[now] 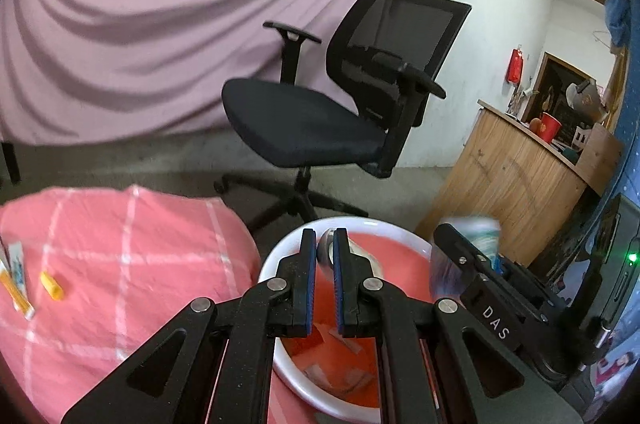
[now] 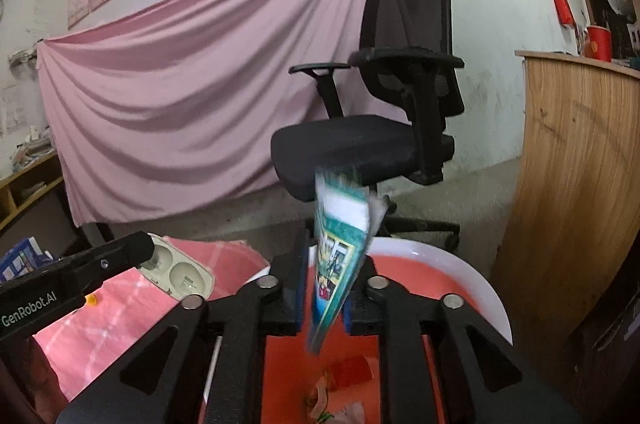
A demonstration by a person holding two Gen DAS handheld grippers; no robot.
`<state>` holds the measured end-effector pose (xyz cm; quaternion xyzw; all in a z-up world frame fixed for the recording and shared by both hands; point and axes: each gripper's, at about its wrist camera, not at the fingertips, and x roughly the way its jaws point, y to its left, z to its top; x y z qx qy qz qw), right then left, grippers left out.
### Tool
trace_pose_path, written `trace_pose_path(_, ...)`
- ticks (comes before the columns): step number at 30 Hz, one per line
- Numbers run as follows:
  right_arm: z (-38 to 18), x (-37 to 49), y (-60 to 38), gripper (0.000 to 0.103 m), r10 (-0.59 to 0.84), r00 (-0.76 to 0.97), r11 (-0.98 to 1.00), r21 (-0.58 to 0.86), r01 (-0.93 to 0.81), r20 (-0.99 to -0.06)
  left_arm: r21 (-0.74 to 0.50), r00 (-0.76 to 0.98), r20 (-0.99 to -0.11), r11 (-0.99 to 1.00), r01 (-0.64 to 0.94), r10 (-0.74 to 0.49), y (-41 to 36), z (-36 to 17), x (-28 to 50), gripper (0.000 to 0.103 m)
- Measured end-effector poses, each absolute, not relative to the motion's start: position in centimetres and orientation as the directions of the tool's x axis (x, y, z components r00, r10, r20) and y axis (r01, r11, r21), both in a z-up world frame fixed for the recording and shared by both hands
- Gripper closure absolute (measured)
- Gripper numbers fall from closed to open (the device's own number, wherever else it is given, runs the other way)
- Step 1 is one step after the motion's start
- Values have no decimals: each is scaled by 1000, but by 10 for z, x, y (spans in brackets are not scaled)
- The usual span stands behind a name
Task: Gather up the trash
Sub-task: 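Open both tools to drop the blister pack and packet into the bucket, then move both open tools back over the table toward the tubes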
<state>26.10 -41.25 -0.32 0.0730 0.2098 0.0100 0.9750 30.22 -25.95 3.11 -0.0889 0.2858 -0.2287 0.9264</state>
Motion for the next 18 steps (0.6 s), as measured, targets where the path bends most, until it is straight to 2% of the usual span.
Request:
trace_pose_path(3, -5, 261, -413, 71, 53, 909, 988, 156, 13, -414, -310, 719, -506, 878, 364, -477, -255, 28, 303, 96)
trace_pose_path(5, -5, 261, -413, 70, 52, 909, 988, 156, 14, -415, -312, 715, -513, 879, 361, -476, -253, 28, 304, 91)
trace_pose_path(8, -3, 261, -413, 57, 52, 910, 988, 154, 13, -410, -305, 723, -509, 883, 356, -467, -249, 27, 303, 88)
trace_pose_path(13, 2, 259, -410, 52, 54, 922, 988, 156, 7, -382, -298, 740, -505, 894, 335, -445, -238, 27, 300, 86)
trace_pose_path(16, 8, 257, -406, 43, 55, 934, 987, 160, 2, -352, -290, 765, -489, 905, 311, -419, -226, 31, 295, 70)
trace_pose_path(18, 13, 254, -401, 29, 54, 945, 988, 157, -3, -321, -285, 791, -466, 914, 288, -395, -214, 36, 290, 64)
